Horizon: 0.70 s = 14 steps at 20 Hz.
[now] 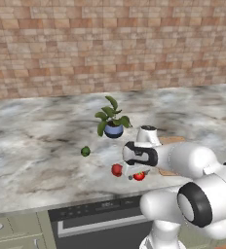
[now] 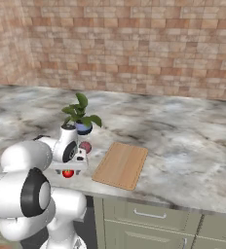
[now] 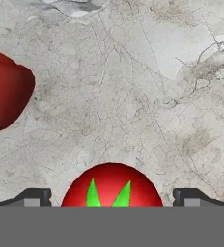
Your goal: Place the avocado, onion, tomato, and bell pepper on the cutting board.
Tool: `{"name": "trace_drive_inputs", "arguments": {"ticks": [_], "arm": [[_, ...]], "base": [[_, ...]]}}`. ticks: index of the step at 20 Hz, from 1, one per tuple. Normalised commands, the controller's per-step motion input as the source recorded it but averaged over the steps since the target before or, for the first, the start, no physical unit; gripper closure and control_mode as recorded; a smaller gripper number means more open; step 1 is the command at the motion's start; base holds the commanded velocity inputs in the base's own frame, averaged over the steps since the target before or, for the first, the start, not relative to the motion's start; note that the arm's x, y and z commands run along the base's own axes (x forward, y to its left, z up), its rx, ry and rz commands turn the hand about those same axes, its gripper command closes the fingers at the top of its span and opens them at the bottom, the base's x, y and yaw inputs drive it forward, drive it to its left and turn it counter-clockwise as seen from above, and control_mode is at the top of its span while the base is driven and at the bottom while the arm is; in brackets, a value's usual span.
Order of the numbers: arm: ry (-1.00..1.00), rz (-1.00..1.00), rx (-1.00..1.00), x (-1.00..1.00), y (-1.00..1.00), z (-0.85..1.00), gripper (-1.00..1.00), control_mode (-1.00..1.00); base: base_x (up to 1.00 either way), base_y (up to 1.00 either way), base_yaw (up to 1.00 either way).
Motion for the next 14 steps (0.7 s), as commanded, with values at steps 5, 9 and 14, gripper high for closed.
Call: {"name": "trace_drive_inputs", "arguments": {"ticks": [5, 9, 14], "arm": [[0.02, 0.00, 0.00, 0.00, 0.00, -0.23, 1.00, -1.00], [0.00, 0.00, 0.03, -0.08, -0.06, 0.12, 1.00, -1.00], [0.00, -0.02, 0.04, -0.12, -0.18, 0.54, 1.00, -1.00]], "base": [[0.00, 0.00, 0.00], [0.00, 0.00, 0.00], [0.00, 0.00, 0.00]]}}
